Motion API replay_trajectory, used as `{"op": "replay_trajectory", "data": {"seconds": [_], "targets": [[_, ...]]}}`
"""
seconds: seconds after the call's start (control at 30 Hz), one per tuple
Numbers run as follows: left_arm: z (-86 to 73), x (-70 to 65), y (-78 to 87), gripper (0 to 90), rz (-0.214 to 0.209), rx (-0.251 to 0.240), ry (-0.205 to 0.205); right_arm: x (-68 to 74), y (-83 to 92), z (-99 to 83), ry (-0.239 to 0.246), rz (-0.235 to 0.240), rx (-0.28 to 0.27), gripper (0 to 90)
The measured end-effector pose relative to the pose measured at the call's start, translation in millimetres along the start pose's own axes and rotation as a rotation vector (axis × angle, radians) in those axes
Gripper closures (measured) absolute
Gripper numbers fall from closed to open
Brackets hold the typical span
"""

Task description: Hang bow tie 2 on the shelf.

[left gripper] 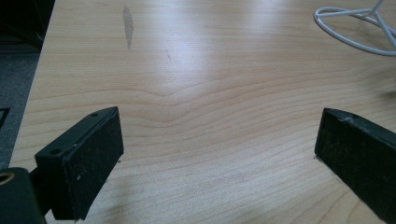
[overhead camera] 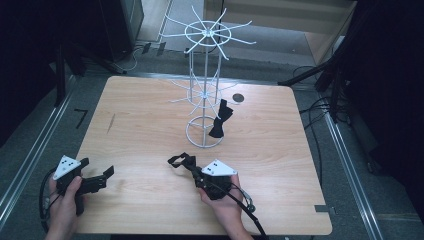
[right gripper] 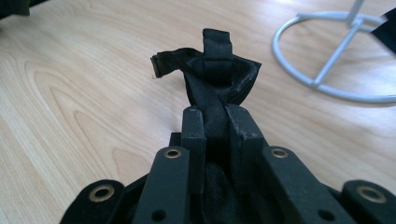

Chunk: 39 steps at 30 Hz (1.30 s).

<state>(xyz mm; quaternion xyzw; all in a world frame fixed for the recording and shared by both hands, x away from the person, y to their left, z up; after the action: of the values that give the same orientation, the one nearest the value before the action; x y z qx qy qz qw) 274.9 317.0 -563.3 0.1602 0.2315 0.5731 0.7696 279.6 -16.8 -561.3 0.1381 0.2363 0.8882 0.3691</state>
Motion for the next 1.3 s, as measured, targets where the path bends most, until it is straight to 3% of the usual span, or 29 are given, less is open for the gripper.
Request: {"op": "replay_trajectory", "data": {"seconds": [0.37,1.3], "targets": [[-0.1,0.0,-0.2,1.5,-0.002,0.003,-0.001,-18.2,23.7,16.2,-0.011,-0.054,-0.084,79.6],[-0.1,-0.1,-0.4,1.5,-0.001,0.004,-0.003,-31.0,57.5,43.3,-0.007,-0.098,-0.208,79.5]]}}
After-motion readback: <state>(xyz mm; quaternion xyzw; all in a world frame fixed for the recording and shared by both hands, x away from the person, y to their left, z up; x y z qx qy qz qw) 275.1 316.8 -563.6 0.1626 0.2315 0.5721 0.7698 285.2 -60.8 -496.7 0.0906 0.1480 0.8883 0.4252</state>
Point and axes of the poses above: each handheld gripper's, and its own axes: y roughly backward along the jaws, z roughly out of its top, x roughly to its left, the point moved 8 cm from there along -y, roughly forward along the jaws, and after that the axes turned 3 degrees about y, right-handed, at the moved point
